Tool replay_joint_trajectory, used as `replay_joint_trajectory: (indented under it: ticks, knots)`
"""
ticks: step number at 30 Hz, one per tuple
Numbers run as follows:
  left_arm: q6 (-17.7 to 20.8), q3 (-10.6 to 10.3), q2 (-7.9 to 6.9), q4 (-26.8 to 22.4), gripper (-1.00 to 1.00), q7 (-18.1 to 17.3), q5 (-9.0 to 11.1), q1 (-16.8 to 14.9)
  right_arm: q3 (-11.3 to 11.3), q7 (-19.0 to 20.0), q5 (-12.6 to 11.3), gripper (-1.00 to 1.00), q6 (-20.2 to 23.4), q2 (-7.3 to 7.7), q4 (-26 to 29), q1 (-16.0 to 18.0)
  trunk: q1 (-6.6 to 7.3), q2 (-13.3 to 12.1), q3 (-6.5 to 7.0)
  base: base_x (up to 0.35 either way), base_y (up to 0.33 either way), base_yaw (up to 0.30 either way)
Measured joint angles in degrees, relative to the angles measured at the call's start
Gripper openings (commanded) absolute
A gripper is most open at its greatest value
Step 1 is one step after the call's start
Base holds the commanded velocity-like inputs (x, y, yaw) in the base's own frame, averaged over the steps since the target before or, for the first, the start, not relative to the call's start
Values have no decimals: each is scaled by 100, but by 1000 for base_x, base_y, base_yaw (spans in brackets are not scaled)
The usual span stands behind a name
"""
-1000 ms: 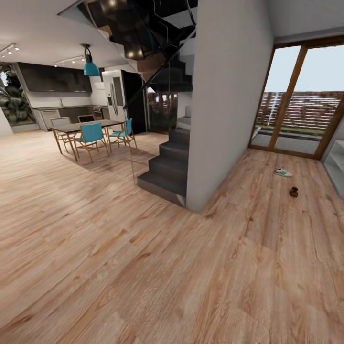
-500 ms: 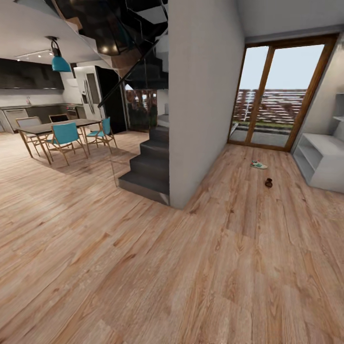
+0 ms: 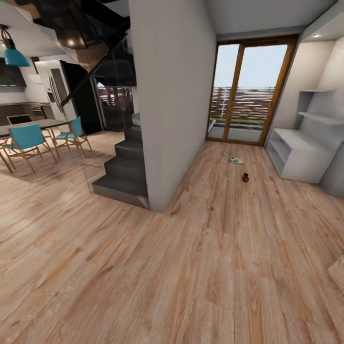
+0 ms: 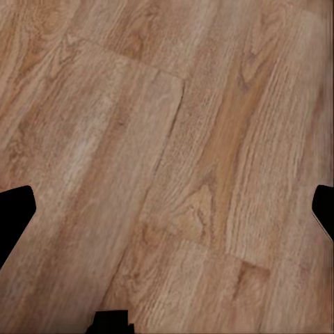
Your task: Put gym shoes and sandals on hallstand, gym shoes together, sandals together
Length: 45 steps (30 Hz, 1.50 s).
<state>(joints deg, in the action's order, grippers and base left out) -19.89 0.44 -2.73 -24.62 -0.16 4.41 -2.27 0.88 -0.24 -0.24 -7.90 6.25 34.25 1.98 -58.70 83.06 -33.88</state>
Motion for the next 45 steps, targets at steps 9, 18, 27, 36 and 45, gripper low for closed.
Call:
replay_joint_trajectory:
  ticks: [9,18,27,36,45]
  knots:
    - [0,2,-8,0,100,0,5,0,0,0,0,100,0,0,0,0,0,0,-45,293,-131,-267]
    - [1,8,-21,-1,100,0,5,0,-1,0,0,100,-1,0,-1,0,1,0,-90,330,-23,-267]
    - [1,10,-31,-1,100,0,5,0,5,0,0,100,-1,0,6,0,1,0,-135,336,-3,-267]
    - [1,10,-40,-1,100,0,5,0,5,0,0,100,-1,0,7,0,1,0,-180,336,0,-267]
    - [1,10,-45,-1,100,0,5,0,-1,0,0,100,-1,0,5,1,1,0,-220,337,0,-254]
